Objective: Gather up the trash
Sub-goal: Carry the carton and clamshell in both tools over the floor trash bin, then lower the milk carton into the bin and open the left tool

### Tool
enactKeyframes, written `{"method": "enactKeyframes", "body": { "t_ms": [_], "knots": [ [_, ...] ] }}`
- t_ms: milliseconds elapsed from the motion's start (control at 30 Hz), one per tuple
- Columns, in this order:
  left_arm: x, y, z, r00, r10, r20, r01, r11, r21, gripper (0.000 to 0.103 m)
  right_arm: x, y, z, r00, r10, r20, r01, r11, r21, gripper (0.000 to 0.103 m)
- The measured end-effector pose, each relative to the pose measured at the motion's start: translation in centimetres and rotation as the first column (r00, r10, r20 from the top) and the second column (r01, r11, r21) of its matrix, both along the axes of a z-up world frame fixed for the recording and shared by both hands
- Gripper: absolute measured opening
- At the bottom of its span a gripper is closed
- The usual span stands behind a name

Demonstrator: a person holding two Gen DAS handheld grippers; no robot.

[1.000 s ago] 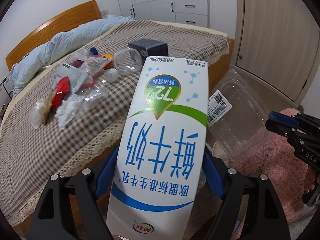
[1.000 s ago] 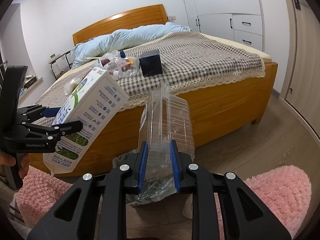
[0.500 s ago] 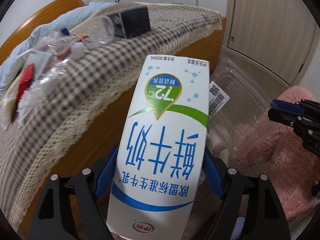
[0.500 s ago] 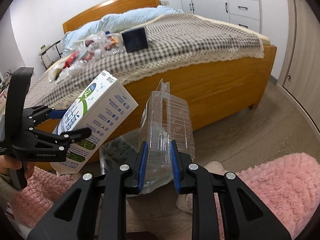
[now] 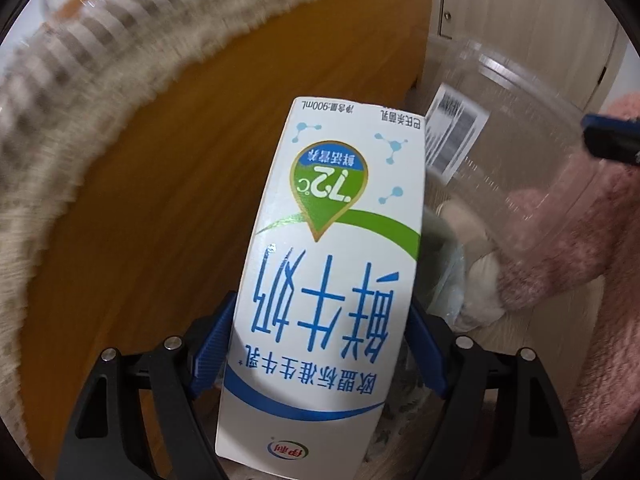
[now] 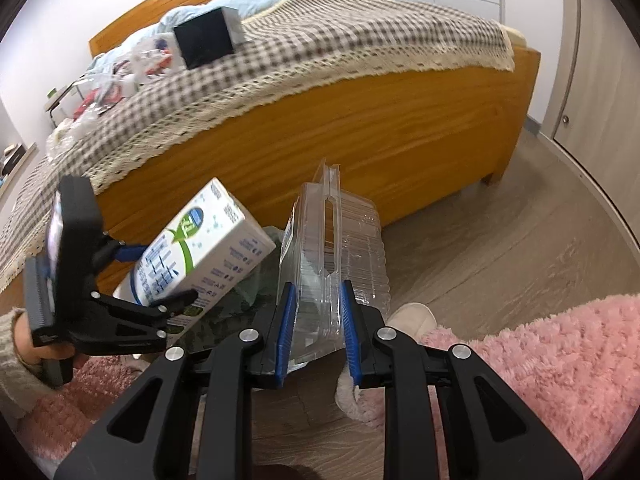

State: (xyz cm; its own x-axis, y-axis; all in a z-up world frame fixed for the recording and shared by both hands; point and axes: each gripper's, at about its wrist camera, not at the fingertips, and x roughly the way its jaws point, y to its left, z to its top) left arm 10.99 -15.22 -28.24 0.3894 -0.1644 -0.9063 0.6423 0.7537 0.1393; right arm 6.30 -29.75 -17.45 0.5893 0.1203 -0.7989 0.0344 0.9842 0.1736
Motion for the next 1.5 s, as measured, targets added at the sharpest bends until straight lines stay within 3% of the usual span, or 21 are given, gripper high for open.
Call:
{"method": "enactKeyframes", "body": {
  "t_ms": [467, 833, 1100, 1300, 1400, 1500],
  "knots": [
    [1.8, -1.2, -10.1, 0.981, -0.18, -0.068, 0.189, 0.967, 0.17, 0.074, 2.2, -1.6, -1.5, 0.998, -0.047, -0.039, 0.049, 0.998, 0.046, 0.023],
    [4.6, -0.3, -15.7, 0.968, -0.217, -0.127, 0.24, 0.948, 0.21, 0.073, 3.4, -1.8, -3.0, 0.994, -0.05, -0.098, 0.054, 0.998, 0.037, 0.023],
    [1.8, -2.9, -17.2, 0.924, -0.379, -0.044, 0.377, 0.893, 0.245, 0.072, 3.7, -1.9, -3.5, 0.991, -0.051, -0.122, 0.055, 0.998, 0.029, 0.023],
    [1.5, -4.1, -21.1, 0.9, -0.427, -0.089, 0.425, 0.813, 0.399, 0.073, 3.9, -1.8, -3.7, 0.991, -0.05, -0.126, 0.054, 0.998, 0.027, 0.023],
    [2.0, -4.9, -21.5, 0.916, -0.382, -0.126, 0.399, 0.82, 0.412, 0.076, 3.9, -1.9, -3.8, 0.991, -0.052, -0.124, 0.056, 0.998, 0.026, 0.023],
    [3.0, -5.4, -20.0, 0.915, -0.376, -0.145, 0.402, 0.825, 0.397, 0.077, 3.6, -1.7, -3.6, 0.992, -0.052, -0.116, 0.055, 0.998, 0.026, 0.023]
  ]
}}
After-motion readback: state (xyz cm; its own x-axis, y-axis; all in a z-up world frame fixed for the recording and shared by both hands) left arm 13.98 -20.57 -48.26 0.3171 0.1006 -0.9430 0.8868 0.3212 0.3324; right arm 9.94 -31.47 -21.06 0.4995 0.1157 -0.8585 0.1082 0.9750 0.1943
